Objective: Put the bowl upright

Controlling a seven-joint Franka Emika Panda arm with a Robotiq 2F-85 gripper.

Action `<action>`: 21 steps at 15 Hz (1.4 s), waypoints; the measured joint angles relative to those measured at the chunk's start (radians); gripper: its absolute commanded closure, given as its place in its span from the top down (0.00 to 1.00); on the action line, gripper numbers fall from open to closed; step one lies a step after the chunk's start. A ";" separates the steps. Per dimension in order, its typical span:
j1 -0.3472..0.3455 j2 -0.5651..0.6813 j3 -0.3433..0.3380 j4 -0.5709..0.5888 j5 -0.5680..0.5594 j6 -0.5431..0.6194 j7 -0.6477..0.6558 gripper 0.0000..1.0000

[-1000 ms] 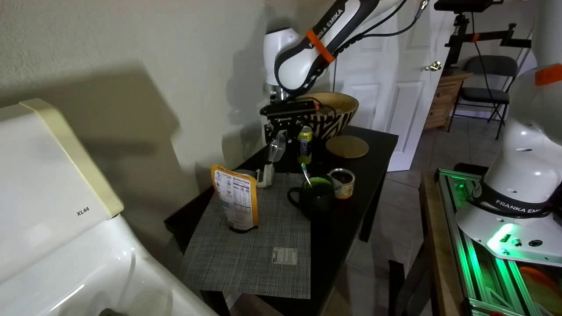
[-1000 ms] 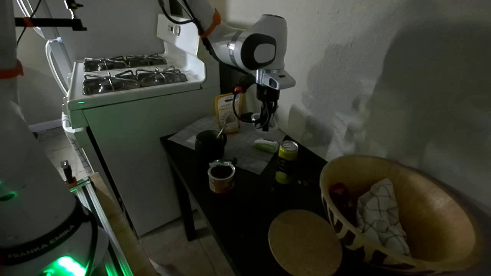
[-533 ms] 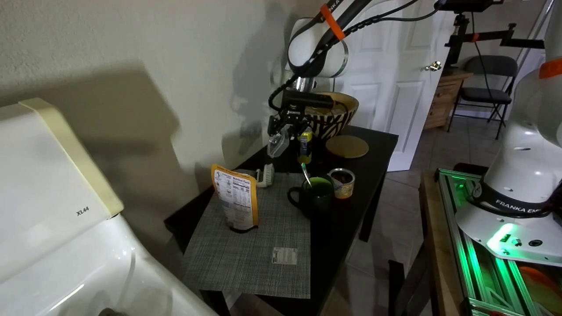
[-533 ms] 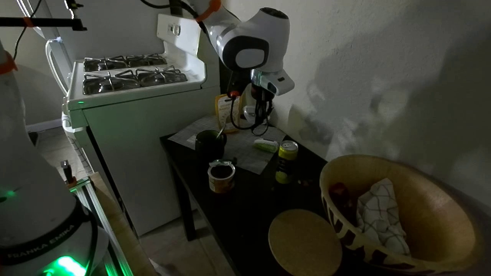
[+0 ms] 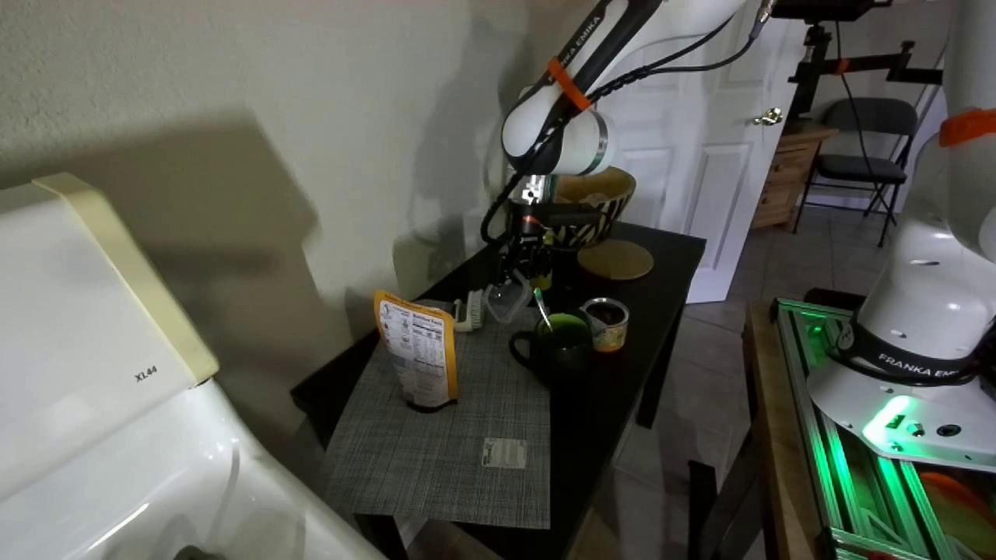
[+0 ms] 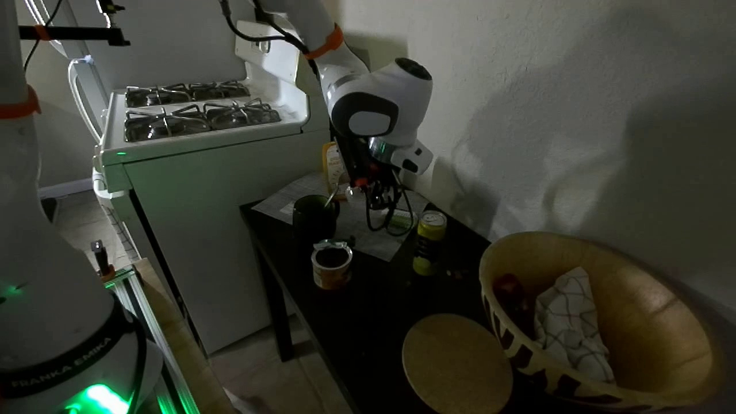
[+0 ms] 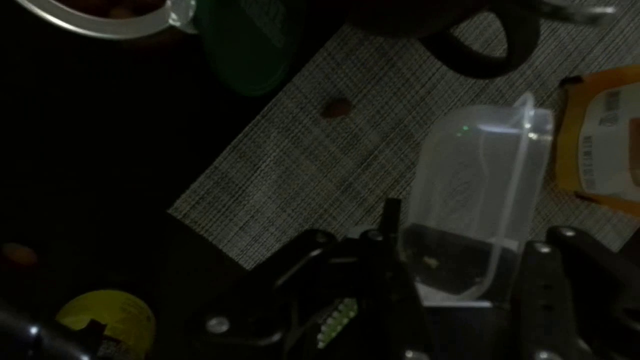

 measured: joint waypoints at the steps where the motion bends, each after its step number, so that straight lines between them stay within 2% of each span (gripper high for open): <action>1: -0.017 0.015 0.018 0.006 0.043 0.000 -0.070 0.00; 5: -0.060 0.071 0.062 0.038 0.165 0.000 -0.227 0.00; 8: -0.064 0.099 0.066 0.062 0.201 0.000 -0.249 0.00; 14: -0.057 0.154 0.082 0.101 0.205 0.009 -0.245 0.00; 15: -0.055 0.162 0.082 0.104 0.205 0.014 -0.244 0.25; 16: -0.053 0.169 0.082 0.107 0.205 0.016 -0.244 0.26; 21: -0.042 0.181 0.072 0.115 0.160 0.019 -0.210 0.62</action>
